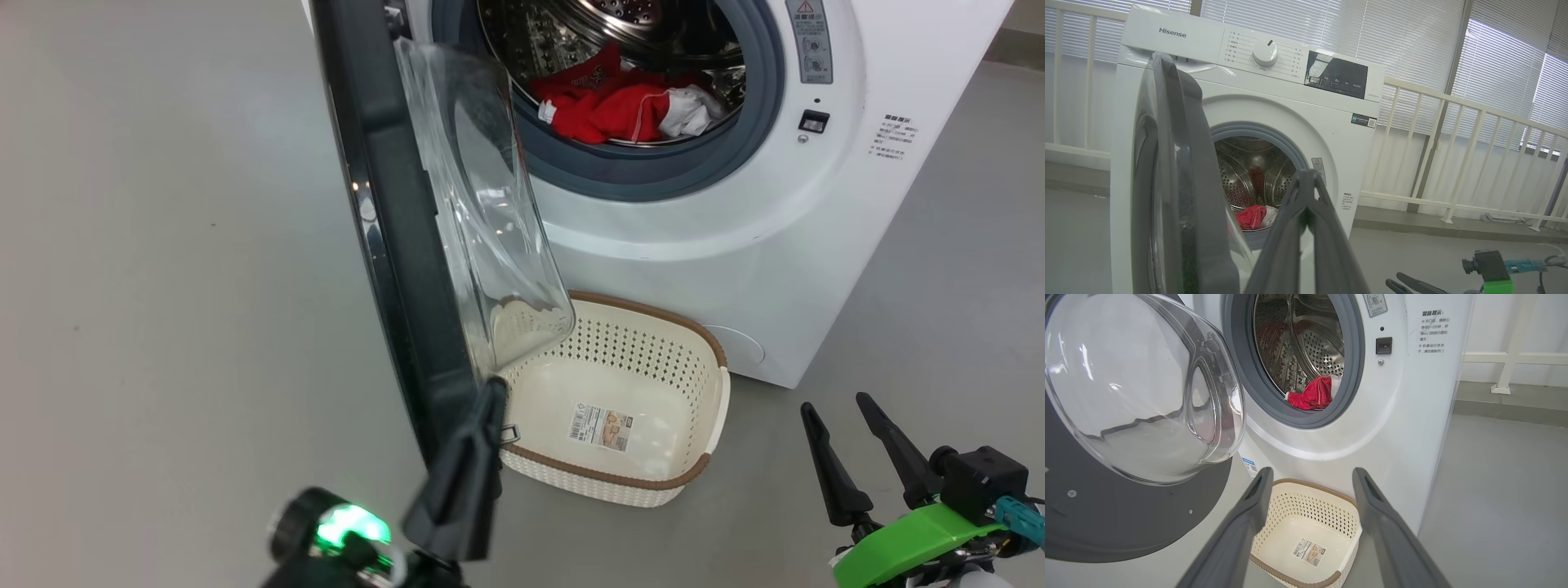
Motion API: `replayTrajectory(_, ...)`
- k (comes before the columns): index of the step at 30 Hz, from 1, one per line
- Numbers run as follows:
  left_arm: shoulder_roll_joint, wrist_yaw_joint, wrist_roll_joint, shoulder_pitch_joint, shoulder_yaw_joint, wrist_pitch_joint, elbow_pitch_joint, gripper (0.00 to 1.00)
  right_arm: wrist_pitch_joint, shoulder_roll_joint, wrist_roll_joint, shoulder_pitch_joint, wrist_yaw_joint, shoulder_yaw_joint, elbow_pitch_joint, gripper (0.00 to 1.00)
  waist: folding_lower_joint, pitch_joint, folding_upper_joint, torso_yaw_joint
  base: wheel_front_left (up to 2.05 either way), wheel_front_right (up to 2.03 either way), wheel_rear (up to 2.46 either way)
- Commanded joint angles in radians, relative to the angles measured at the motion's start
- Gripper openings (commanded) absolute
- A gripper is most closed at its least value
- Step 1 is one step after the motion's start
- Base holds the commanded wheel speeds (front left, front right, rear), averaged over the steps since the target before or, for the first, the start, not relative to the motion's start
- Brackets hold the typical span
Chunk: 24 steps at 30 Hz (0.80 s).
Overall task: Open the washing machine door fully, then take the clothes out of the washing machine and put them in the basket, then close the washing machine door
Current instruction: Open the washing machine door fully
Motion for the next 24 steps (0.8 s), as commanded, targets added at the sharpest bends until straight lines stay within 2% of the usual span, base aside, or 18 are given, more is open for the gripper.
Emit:
replayTrajectory(1,0.008,-0.002,-0.017,-0.023,-0.033,-0.005,0.011,0.00,-0.007,-0.009,-0.007,-0.016,0.008,0.020,-0.026,1.00,0.0000,-0.001,0.0000,-0.003,0.00,0.00,0.00)
replayTrajectory(9,0.008,0.000,-0.092,-0.040,-0.123,-0.005,0.183,0.00,-0.007,-0.009,-0.008,-0.022,0.008,0.022,-0.031,1.00,0.0000,0.005,0.0000,-0.011,0.00,0.00,0.00)
replayTrajectory(17,0.008,0.002,-0.171,-0.093,-0.091,-0.005,0.370,0.00,-0.007,-0.013,-0.005,-0.029,0.008,0.025,-0.032,1.00,0.0000,0.017,0.0000,-0.015,0.00,0.00,0.00)
replayTrajectory(24,0.008,0.014,-0.200,-0.117,-0.044,-0.005,0.442,0.00,-0.007,-0.016,-0.006,-0.028,0.008,0.024,-0.034,1.00,0.0000,0.016,0.0000,-0.013,0.00,0.00,0.00)
